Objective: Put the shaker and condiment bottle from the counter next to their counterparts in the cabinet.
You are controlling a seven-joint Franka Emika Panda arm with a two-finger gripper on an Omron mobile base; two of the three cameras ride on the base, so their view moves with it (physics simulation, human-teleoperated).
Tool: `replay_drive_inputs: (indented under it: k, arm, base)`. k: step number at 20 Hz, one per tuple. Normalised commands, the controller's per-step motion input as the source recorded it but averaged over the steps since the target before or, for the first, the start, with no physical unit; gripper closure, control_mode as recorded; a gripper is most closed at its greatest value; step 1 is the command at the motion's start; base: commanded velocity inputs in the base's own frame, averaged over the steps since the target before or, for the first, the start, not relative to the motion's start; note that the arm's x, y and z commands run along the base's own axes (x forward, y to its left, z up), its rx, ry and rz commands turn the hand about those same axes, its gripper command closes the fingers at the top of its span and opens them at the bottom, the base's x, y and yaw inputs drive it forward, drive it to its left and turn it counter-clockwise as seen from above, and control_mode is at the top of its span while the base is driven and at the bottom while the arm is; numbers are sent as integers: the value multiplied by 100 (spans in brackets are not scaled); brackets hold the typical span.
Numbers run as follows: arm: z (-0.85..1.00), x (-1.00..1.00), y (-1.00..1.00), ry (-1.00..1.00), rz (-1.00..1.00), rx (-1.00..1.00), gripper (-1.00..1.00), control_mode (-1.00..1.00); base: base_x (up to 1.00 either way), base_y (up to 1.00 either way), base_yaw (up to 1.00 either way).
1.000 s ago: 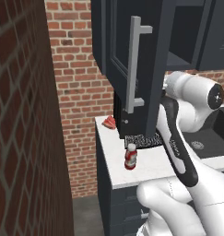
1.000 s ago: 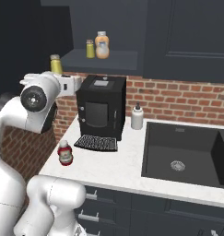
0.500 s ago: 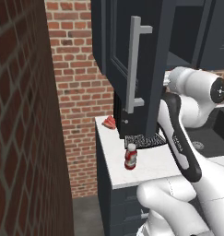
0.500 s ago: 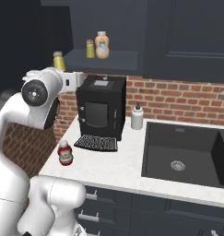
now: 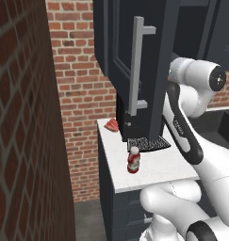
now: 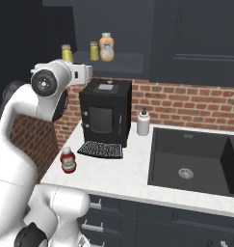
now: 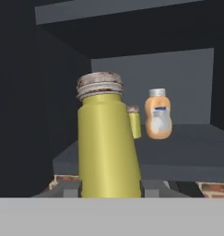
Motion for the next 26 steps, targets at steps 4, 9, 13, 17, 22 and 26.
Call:
replay_drive_inputs:
  k: [4, 9, 13, 17, 22, 26]
  arm:
    - [0, 39, -33, 0, -5, -2, 100, -100]
    - [-8, 21, -16, 3, -1, -2, 100, -100]
    - [-2, 23, 0, 0, 0, 9, 100, -100]
    - [-3, 41, 0, 0, 0, 16, 100, -100]
    - [-1, 41, 0, 0, -2, 15, 100, -100]
    - [-1, 2, -1, 0, 0, 0, 100, -100]
  base:
    - [0, 0, 0]
    - [0, 0, 0]
    - [0, 0, 0]
    - [0, 0, 0]
    - [0, 0, 0]
    - [0, 0, 0]
